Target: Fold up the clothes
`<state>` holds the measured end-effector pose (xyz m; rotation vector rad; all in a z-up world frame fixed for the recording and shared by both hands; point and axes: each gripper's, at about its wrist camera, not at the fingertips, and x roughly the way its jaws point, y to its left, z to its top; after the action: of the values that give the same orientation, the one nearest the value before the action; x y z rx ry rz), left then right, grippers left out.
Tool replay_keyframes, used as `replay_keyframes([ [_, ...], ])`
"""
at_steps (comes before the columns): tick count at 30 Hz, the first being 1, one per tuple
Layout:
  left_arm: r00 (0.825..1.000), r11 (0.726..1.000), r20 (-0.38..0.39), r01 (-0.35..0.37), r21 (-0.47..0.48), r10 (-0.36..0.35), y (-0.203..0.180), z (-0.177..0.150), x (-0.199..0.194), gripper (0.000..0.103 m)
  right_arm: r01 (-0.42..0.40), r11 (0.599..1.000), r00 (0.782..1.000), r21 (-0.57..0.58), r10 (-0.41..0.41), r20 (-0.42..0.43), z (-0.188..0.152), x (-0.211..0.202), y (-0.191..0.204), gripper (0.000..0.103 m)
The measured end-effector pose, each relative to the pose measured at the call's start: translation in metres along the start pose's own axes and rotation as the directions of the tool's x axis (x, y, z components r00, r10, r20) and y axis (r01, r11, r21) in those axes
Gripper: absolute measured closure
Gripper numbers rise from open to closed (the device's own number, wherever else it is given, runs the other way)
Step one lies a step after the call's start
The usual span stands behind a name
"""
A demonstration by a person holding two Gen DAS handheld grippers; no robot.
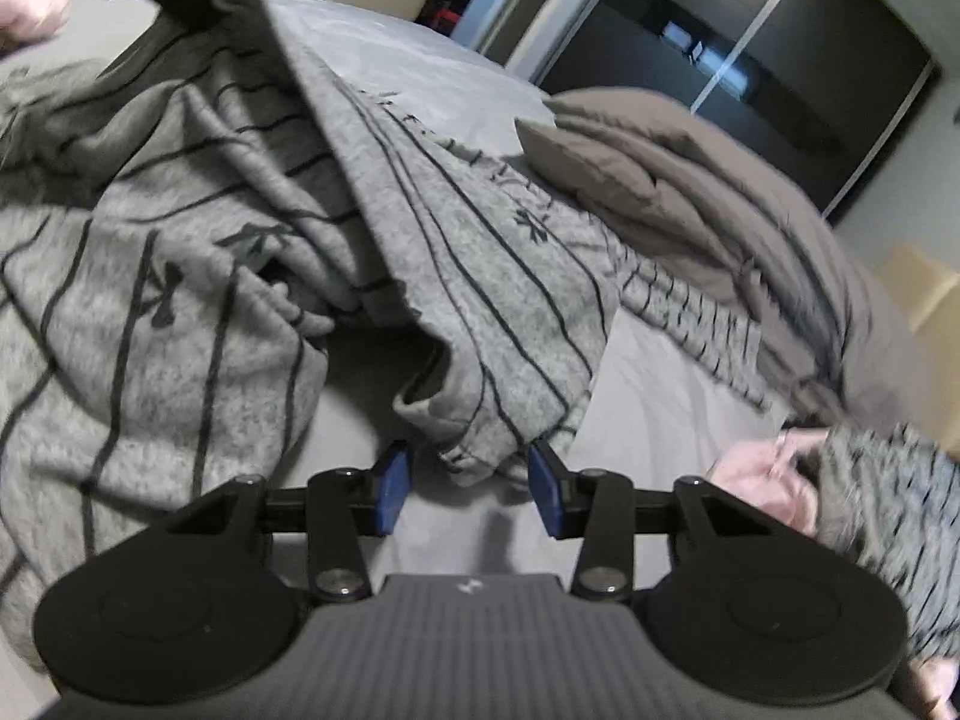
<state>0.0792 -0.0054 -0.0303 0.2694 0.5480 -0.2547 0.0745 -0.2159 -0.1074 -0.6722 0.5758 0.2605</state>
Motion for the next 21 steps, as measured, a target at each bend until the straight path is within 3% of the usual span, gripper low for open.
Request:
replay_keyframes([
  [3,1.000,1.000,-0.010,0.002,-0.001,-0.002,0.001,-0.003,0.001,0.094,0.049,0.996,0.997,-0.076,-0.045,0.055,0.003,0.000,0.006,0.058],
  [5,1.000,1.000,-0.017,0.010,0.002,-0.010,-0.001,-0.005,0.002,0.094,0.059,0.992,0.996,-0.108,-0.052,0.073,0.006,0.000,0.007,0.077],
  [7,0.999,1.000,-0.025,0.021,0.007,-0.021,-0.003,-0.008,0.003,0.094,0.056,0.993,0.996,-0.103,-0.049,0.072,0.009,0.000,0.004,0.084],
  [11,0.998,0.999,-0.041,0.045,0.018,-0.044,-0.008,-0.013,0.005,0.088,0.086,0.996,0.992,-0.038,-0.082,0.093,0.014,-0.006,-0.014,0.086],
  [15,0.996,0.997,-0.058,0.068,0.029,-0.067,-0.013,-0.019,0.008,0.055,0.105,0.994,0.991,0.035,-0.108,0.082,0.019,-0.006,-0.032,0.086],
  [20,0.995,0.997,-0.067,0.073,0.021,-0.071,-0.011,-0.019,0.013,0.056,0.106,0.993,0.991,0.060,-0.110,0.071,0.019,-0.003,-0.039,0.086],
  [21,0.995,0.997,-0.068,0.073,0.018,-0.071,-0.011,-0.018,0.014,0.061,0.104,0.993,0.992,0.058,-0.108,0.071,0.020,-0.001,-0.039,0.086],
])
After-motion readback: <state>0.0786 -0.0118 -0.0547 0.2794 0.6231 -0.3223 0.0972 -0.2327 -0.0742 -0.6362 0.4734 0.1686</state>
